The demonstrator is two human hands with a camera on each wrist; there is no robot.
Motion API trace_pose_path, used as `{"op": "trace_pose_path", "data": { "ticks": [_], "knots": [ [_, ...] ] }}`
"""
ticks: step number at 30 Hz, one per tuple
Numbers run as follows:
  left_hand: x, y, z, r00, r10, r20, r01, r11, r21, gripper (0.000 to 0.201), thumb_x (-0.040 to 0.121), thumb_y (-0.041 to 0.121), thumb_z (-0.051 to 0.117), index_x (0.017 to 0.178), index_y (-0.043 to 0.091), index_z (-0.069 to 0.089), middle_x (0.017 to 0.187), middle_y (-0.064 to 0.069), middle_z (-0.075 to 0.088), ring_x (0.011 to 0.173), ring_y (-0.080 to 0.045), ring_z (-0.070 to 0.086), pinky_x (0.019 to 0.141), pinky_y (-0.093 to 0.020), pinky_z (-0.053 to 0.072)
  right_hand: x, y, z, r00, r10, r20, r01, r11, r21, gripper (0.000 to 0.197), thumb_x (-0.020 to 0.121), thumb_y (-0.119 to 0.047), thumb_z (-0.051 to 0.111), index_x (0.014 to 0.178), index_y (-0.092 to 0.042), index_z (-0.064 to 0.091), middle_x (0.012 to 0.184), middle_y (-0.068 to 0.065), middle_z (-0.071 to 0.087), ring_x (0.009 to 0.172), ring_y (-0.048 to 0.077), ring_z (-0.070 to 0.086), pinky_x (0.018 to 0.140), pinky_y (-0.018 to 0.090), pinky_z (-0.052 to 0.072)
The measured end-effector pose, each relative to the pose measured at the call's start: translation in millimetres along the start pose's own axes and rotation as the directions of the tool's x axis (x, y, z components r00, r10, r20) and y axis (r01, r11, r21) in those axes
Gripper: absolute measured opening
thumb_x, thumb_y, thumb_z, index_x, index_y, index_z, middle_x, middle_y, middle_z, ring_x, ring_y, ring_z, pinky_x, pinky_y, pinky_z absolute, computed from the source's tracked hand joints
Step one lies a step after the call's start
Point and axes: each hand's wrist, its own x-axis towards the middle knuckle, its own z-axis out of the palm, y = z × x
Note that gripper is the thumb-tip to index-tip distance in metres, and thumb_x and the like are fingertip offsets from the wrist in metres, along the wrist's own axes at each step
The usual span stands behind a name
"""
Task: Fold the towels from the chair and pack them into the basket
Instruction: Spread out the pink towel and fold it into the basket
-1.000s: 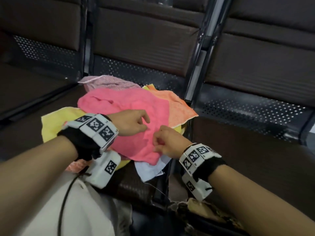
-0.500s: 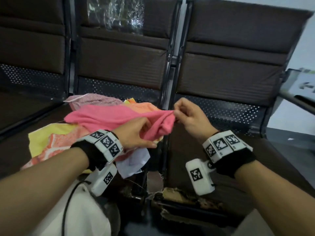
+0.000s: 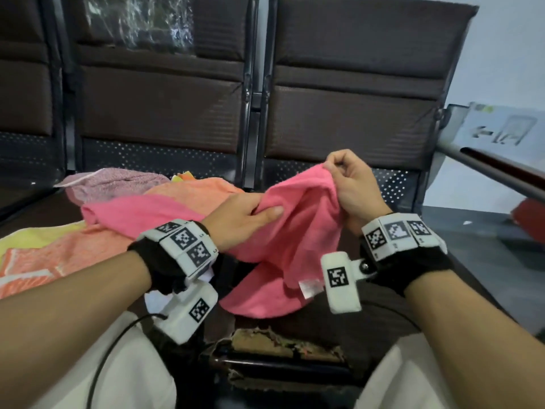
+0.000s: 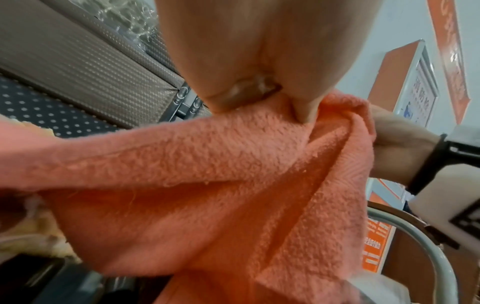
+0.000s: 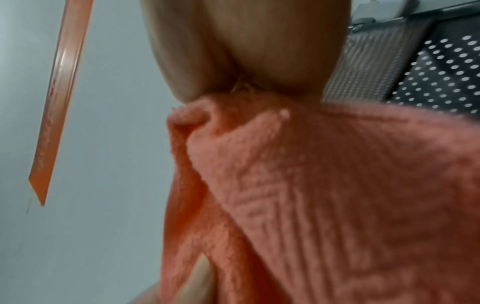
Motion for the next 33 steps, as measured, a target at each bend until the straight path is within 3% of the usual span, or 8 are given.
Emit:
{"op": "trace_pose_path", "data": {
  "ticks": [3,7,11,19,23,27,29,33],
  "knots": [
    [8.4,-2.5,-0.8,0.995,0.034,0.092,-0.035,0.999,0.012,0.014,0.091,0.023,0.059,0.077,0.026,0.061,0.069,0.02,0.064,0.065,0.008,0.056,0.065,-0.014,0.043,6.6,-3.1,-15.5,0.999,0.003,-0.042,0.001,0.996,0.092,0.029,0.096,-0.001,0.047,0.073,-0.019,0.048,0.066,0.002,0.045,0.057,0.011,0.041,0.054,0.026,0.036],
    [16.3,-5.4,-0.5,0.984,-0.051,0.171,0.033,0.994,0.106,0.033,0.095,0.026,0.052,0.086,-0.005,0.057,0.076,-0.016,0.06,0.068,-0.022,0.055,0.071,-0.037,0.047,10.3,-7.6,-27.6,0.993,0.094,-0.074,-0.071,0.962,0.264,0.027,0.097,-0.006,0.049,0.073,-0.019,0.049,0.065,-0.001,0.053,0.057,0.012,0.049,0.051,0.024,0.044],
    [15.5,5.8,10.1,0.99,-0.072,0.117,0.079,0.995,-0.054,0.029,0.098,0.019,0.046,0.071,0.011,0.054,0.067,0.006,0.051,0.062,0.002,0.047,0.064,-0.017,0.041,9.3,2.9,-24.5,0.983,0.14,-0.119,-0.126,0.985,0.118,0.029,0.096,-0.003,0.048,0.071,-0.018,0.049,0.067,-0.001,0.05,0.058,0.009,0.046,0.055,0.022,0.04],
    [14.0,37.8,17.1,0.99,-0.142,0.013,0.129,0.848,-0.514,0.029,0.096,0.025,0.049,0.101,0.003,0.066,0.097,-0.005,0.067,0.092,-0.012,0.057,0.093,-0.032,0.045,-3.1,-2.5,-16.7,0.983,0.112,0.148,-0.067,0.958,-0.28,0.032,0.101,-0.026,0.043,0.088,-0.012,0.068,0.091,0.003,0.067,0.088,0.013,0.06,0.09,0.033,0.048],
    [6.1,38.0,17.0,0.993,-0.117,0.015,0.111,0.888,-0.446,0.028,0.097,0.023,0.047,0.103,0.003,0.065,0.096,-0.005,0.068,0.09,-0.01,0.059,0.089,-0.03,0.048,-22.8,-3.8,-22.6,0.895,0.187,0.404,0.001,0.907,-0.422,0.029,0.088,-0.048,0.057,0.091,-0.022,0.07,0.089,-0.004,0.071,0.081,0.005,0.065,0.078,0.025,0.051],
    [4.7,22.4,2.0,0.981,-0.191,-0.015,0.163,0.872,-0.462,0.032,0.093,0.03,0.053,0.1,0.002,0.066,0.092,-0.01,0.066,0.086,-0.02,0.057,0.083,-0.037,0.047,-36.4,0.3,-39.1,0.793,0.329,0.513,0.11,0.751,-0.651,0.026,0.074,-0.036,0.078,0.094,-0.02,0.073,0.09,-0.001,0.073,0.089,0.016,0.069,0.084,0.032,0.053],
    [2.3,13.9,-3.1,0.977,-0.206,0.054,0.205,0.834,-0.512,0.043,0.083,0.04,0.059,0.093,-0.002,0.066,0.081,-0.013,0.062,0.074,-0.021,0.054,0.067,-0.032,0.046,-37.7,0.6,-47.4,0.804,0.337,0.49,0.128,0.706,-0.696,0.014,0.082,-0.029,0.073,0.09,-0.018,0.072,0.084,-0.001,0.073,0.082,0.014,0.068,0.08,0.03,0.053],
    [0.0,3.2,-2.1,0.967,-0.139,0.213,0.223,0.868,-0.444,0.037,0.067,0.044,0.067,0.086,0.012,0.065,0.071,0.008,0.069,0.063,-0.002,0.063,0.054,-0.012,0.048,-33.4,-2.6,-57.0,0.893,0.257,0.369,-0.07,0.89,-0.45,0.013,0.093,-0.007,0.056,0.084,-0.01,0.064,0.074,0.002,0.062,0.066,0.009,0.056,0.069,0.024,0.045]
  ]
}}
